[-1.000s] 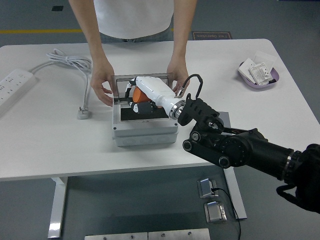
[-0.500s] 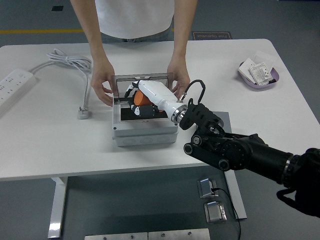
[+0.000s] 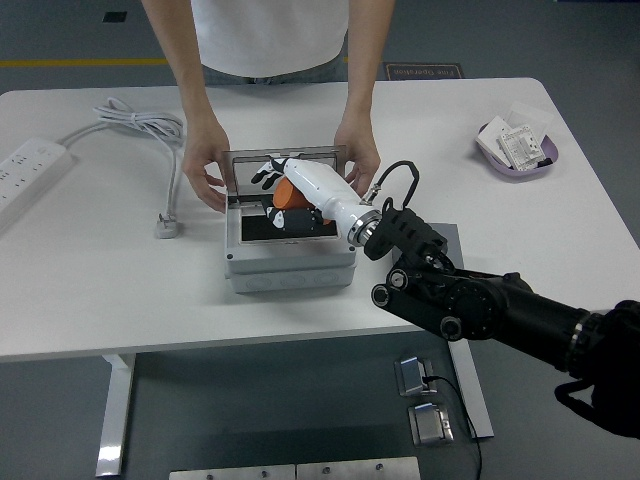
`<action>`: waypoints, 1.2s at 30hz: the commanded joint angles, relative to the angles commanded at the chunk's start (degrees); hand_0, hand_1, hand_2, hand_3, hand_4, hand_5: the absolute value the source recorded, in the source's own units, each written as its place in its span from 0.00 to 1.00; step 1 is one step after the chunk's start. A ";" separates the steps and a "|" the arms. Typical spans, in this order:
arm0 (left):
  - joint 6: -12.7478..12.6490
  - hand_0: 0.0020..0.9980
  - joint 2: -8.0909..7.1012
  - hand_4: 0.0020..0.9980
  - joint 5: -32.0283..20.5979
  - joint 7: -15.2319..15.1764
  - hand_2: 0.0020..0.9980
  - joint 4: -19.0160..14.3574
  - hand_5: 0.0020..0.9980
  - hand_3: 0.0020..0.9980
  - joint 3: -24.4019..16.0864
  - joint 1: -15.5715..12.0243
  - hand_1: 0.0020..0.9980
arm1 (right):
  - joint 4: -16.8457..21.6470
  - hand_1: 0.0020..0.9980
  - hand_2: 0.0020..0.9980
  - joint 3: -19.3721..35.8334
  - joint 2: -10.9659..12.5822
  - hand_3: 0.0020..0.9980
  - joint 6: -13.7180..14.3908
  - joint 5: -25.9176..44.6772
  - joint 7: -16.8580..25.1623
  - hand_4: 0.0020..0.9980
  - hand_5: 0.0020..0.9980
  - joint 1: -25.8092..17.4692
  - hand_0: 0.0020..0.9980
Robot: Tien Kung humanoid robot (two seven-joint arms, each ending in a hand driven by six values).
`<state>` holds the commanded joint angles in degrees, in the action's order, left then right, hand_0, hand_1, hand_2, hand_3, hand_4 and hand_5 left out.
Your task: Fetch the battery,place it into the box,close the lid of the box
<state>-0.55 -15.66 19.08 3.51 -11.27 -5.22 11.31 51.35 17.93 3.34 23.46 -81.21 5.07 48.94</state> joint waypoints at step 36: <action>-0.05 0.73 -0.03 0.61 1.35 0.84 0.69 0.07 0.42 0.62 -1.93 -0.31 0.76 | 12.28 0.56 0.60 5.52 10.26 0.71 -7.00 20.20 -0.83 0.82 0.26 7.04 0.67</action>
<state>-0.61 -15.69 20.43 4.36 -11.20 -7.15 11.00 63.63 23.46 13.59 16.46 -61.01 4.24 55.98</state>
